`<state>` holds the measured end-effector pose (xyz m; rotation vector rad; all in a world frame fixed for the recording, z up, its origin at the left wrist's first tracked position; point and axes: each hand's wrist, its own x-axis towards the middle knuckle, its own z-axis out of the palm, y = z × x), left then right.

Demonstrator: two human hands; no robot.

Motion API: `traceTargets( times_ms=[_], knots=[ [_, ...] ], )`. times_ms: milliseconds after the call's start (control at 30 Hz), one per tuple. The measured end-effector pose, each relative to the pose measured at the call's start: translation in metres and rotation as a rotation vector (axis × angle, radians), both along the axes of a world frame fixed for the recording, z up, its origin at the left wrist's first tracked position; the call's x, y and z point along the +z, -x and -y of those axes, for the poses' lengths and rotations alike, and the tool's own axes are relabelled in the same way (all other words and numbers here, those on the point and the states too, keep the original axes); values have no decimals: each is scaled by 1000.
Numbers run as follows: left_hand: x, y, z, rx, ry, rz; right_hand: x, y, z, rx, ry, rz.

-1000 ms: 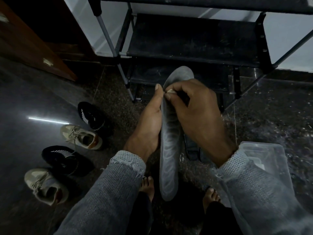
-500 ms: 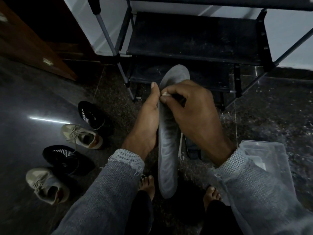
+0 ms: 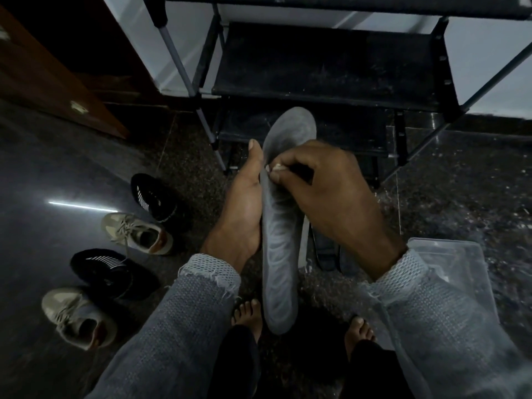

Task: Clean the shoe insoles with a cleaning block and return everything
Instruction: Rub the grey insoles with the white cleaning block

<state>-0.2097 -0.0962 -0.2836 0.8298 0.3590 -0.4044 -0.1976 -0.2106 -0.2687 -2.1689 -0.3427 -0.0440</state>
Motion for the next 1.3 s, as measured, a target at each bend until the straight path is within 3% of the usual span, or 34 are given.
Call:
traceTargets(
  times_ms=[200,433,667,867,1067,1300],
  knots=[
    [-3,0,4,-19,-34,4,-9,-9,13,-215,62,72],
    [-3,-2,-3,21,62,-16,-6,4,-4,14,50,54],
    [-4,-1,2,8,-61,-3,-14,-14,21,-255,83,96],
    [-4,-2,-1,13,5,-4,-10,-5,6,-59,91,100],
    [-6,-1,6,-35,4,-1,-10,-15,20,-275,44,134],
    [-7,-2,0,-23,64,5,-8,0,-6,-38,104,184]
  ],
)
